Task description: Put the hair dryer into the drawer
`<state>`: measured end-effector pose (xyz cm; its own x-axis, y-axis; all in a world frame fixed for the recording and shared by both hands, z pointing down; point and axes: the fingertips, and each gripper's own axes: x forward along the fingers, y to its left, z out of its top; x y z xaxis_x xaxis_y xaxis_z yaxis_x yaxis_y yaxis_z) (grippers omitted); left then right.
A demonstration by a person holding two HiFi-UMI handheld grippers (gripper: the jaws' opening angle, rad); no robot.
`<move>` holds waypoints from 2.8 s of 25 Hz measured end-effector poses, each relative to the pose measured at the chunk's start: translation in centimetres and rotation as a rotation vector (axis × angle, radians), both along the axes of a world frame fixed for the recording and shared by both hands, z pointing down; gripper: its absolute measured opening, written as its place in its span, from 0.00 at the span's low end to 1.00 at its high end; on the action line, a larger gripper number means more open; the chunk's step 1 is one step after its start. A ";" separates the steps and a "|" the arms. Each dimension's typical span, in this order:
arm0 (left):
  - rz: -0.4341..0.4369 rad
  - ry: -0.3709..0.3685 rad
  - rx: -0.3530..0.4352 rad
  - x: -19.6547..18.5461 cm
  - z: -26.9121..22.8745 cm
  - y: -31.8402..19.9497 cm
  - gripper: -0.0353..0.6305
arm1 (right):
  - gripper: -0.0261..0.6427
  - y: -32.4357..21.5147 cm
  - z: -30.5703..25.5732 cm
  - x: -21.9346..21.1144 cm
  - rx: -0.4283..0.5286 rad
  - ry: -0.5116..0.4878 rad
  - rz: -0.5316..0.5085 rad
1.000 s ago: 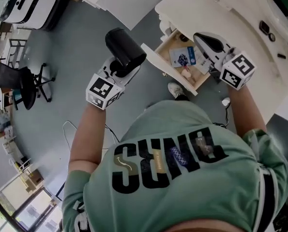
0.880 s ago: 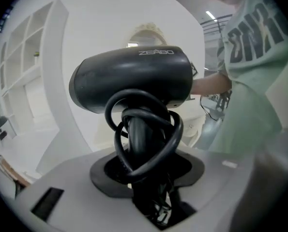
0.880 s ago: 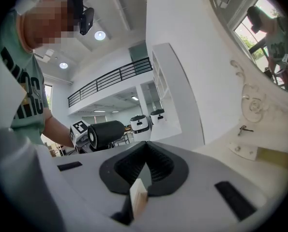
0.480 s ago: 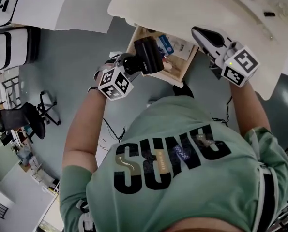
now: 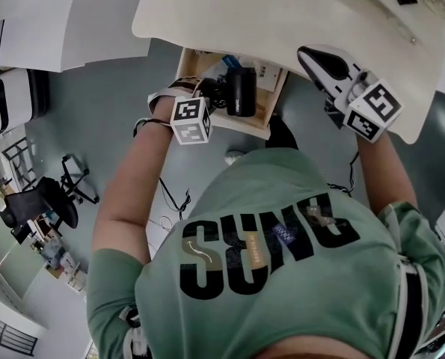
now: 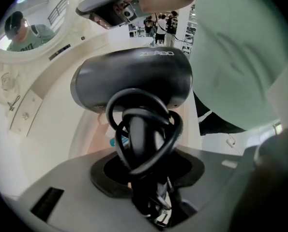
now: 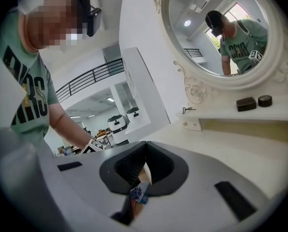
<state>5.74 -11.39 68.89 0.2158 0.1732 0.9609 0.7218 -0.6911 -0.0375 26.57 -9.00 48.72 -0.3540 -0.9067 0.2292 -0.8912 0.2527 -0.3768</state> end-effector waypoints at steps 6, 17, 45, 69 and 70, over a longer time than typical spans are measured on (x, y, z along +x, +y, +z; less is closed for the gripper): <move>0.104 -0.085 0.029 1.1 3.7 0.1 0.34 | 0.03 1.3 1.7 1.3 -0.032 -0.014 0.036; 0.115 -0.151 0.064 2.6 9.6 -1.4 0.34 | 0.03 2.3 4.0 2.5 -0.078 -0.021 0.085; 0.062 -0.168 0.028 2.6 10.8 -1.0 0.47 | 0.03 2.6 3.7 2.4 -0.096 -0.041 0.076; -0.611 0.365 -0.063 -2.4 -10.0 -6.7 0.47 | 0.03 -6.8 -4.0 -8.5 0.018 0.000 -0.251; -0.670 0.415 -0.077 -3.2 -11.5 -6.9 0.45 | 0.03 -7.4 -4.2 -9.4 0.022 0.007 -0.277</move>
